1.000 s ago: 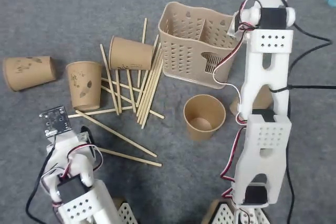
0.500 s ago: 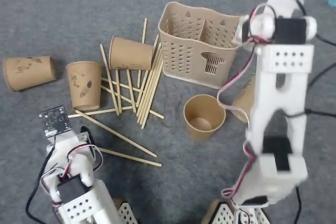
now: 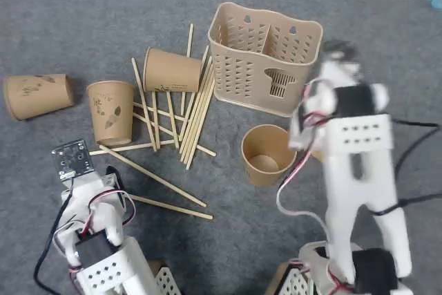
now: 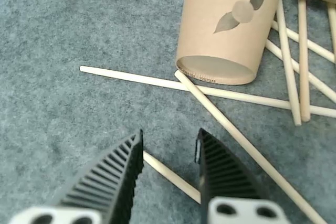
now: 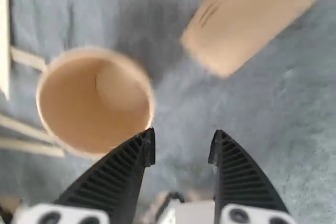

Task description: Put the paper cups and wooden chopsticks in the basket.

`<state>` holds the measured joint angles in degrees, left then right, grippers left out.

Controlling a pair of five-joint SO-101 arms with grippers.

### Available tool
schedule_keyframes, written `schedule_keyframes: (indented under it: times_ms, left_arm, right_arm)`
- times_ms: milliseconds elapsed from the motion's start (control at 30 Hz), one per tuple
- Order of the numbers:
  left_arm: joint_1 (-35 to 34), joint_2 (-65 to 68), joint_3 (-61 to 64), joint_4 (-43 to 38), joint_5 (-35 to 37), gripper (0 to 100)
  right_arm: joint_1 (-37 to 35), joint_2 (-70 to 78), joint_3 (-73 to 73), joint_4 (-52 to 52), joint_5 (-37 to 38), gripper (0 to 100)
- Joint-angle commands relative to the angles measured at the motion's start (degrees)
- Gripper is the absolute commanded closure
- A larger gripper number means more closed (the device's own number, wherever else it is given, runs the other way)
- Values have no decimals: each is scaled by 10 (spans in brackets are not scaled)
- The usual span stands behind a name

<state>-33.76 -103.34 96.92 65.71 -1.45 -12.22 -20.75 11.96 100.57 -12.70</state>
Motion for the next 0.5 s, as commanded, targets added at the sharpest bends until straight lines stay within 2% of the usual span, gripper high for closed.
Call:
schedule_keyframes:
  times_ms: [0,233,467]
  left_arm:
    - [-2,-11,-21,-3,-4,848]
    - [-4,-11,-21,-3,-4,848]
    - [-4,-11,-21,-3,-4,848]
  right_arm:
    - [-57,-35,25,22,12,829]
    - [-63,-29,64,-58,13,829]
    - [-63,-29,171,-211,13,829]
